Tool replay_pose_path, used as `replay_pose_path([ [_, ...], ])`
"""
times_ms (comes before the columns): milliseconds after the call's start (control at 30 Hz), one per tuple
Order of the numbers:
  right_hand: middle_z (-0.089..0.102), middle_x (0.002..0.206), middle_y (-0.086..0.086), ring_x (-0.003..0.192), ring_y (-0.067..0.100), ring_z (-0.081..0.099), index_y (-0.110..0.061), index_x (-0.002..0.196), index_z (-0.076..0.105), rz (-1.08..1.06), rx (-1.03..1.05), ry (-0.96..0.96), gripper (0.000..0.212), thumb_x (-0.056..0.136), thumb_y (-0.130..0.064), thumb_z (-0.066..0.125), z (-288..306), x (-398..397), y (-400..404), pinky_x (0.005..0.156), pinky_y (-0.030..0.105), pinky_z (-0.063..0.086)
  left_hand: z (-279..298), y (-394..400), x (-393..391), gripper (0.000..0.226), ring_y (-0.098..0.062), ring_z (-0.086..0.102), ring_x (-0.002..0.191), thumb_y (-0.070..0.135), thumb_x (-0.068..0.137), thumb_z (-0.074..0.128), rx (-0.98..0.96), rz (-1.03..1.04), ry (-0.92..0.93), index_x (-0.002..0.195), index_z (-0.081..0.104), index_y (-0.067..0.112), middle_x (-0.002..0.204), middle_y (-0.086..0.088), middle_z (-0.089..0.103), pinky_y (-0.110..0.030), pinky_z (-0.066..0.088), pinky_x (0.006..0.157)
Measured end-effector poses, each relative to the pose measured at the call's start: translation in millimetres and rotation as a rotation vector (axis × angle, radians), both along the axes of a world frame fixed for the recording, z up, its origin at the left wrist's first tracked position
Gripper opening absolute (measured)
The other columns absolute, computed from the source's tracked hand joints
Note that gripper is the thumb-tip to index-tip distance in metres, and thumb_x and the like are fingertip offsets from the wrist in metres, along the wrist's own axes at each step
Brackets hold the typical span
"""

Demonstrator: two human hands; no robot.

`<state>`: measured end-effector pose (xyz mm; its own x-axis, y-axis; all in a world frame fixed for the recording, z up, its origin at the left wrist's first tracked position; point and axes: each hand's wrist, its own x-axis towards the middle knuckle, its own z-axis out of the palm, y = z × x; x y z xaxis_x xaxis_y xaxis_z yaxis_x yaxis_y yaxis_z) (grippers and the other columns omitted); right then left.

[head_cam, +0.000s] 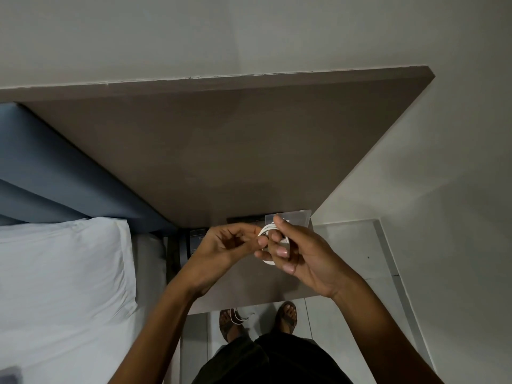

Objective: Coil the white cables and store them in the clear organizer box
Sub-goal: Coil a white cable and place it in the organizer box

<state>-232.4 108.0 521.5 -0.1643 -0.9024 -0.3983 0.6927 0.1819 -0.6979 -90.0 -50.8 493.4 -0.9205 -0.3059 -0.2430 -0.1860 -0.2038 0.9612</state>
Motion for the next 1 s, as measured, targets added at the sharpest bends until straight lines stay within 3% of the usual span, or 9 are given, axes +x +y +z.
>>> replay_pose_path([
  [67,0.062,0.063,0.001,0.059,0.009,0.072,-0.011,0.078,0.065,-0.038,0.022,0.036,0.047,0.114,-0.034,0.046,-5.0,1.4,-0.2,0.119,0.076,0.027,-2.1,0.3,-1.0,0.022,0.000,0.076,0.086,0.016,0.106,0.066,0.002,-0.009,-0.021,0.121,0.076,0.005,0.109,-0.009,0.081,-0.014,0.058,0.075],
  [200,0.073,0.071,0.007,0.080,0.022,0.081,-0.012,0.084,0.072,-0.139,0.114,0.133,0.040,0.100,-0.046,0.061,-13.7,4.6,-4.7,0.094,0.046,0.061,-7.2,3.1,-5.3,0.030,-0.038,0.071,0.107,0.025,0.110,0.059,0.157,-0.098,-0.058,0.118,0.072,0.000,0.116,-0.027,0.074,-0.056,0.046,0.115],
  [300,0.073,0.067,-0.002,0.063,0.010,0.076,-0.020,0.079,0.073,-0.189,0.212,0.263,0.040,0.095,-0.056,0.064,-27.5,3.4,-6.3,0.079,0.032,0.062,-13.2,9.4,-8.9,0.034,-0.039,0.065,0.110,0.027,0.108,0.061,0.334,-0.075,-0.113,0.122,0.068,-0.003,0.119,-0.038,0.065,-0.051,0.043,0.112],
  [400,0.054,0.052,-0.003,0.039,0.004,0.053,-0.023,0.063,0.062,-0.252,0.233,0.313,0.050,0.103,-0.052,0.058,-39.0,-0.1,-10.0,0.048,0.016,0.048,-22.1,16.1,-17.5,0.033,-0.021,0.067,0.104,0.031,0.097,0.072,0.514,0.016,-0.182,0.117,0.073,0.004,0.109,-0.017,0.074,-0.034,0.050,0.093],
  [467,0.053,0.050,-0.003,0.036,0.004,0.051,-0.021,0.060,0.060,-0.315,0.233,0.291,0.050,0.102,-0.048,0.059,-53.0,-3.2,-10.3,0.044,0.016,0.046,-32.2,19.8,-28.3,0.033,-0.023,0.065,0.104,0.031,0.097,0.071,0.558,0.040,-0.212,0.118,0.072,0.005,0.108,-0.013,0.073,-0.035,0.048,0.093],
  [667,0.078,0.070,0.009,0.067,0.015,0.077,-0.024,0.078,0.075,-0.423,0.098,0.303,0.046,0.089,-0.067,0.066,-94.9,-18.6,-24.4,0.067,0.033,0.059,-80.3,26.4,-65.8,0.030,-0.023,0.071,0.097,0.039,0.101,0.063,0.422,-0.060,-0.313,0.099,0.074,0.011,0.093,-0.009,0.073,-0.052,0.043,0.112],
  [767,0.056,0.045,-0.005,0.039,0.006,0.050,-0.020,0.054,0.059,-0.618,0.480,0.396,0.056,0.099,-0.053,0.063,-138.8,-24.9,-6.5,0.051,0.023,0.046,-119.5,36.0,-93.0,0.025,-0.016,0.074,0.089,0.039,0.096,0.062,0.289,-0.091,-0.349,0.092,0.080,0.022,0.088,-0.002,0.076,-0.052,0.049,0.103],
  [933,0.054,0.047,-0.001,0.044,0.011,0.053,-0.005,0.060,0.061,-1.002,0.691,0.362,0.044,0.098,-0.023,0.074,-210.1,-39.7,3.4,0.048,0.019,0.049,-219.4,53.3,-124.2,0.034,-0.008,0.073,0.068,0.001,0.112,0.042,0.049,-0.228,-0.463,0.098,0.065,-0.019,0.066,-0.001,0.072,-0.024,0.053,0.082],
  [1000,0.054,0.047,0.004,0.042,0.007,0.052,-0.008,0.060,0.060,-1.125,0.688,0.298,0.042,0.094,-0.025,0.077,-234.8,-48.0,2.8,0.046,0.013,0.049,-239.8,58.7,-135.4,0.027,-0.003,0.071,0.071,0.007,0.110,0.048,-0.070,-0.295,-0.461,0.094,0.068,0.007,0.073,0.009,0.073,-0.006,0.052,0.068],
])
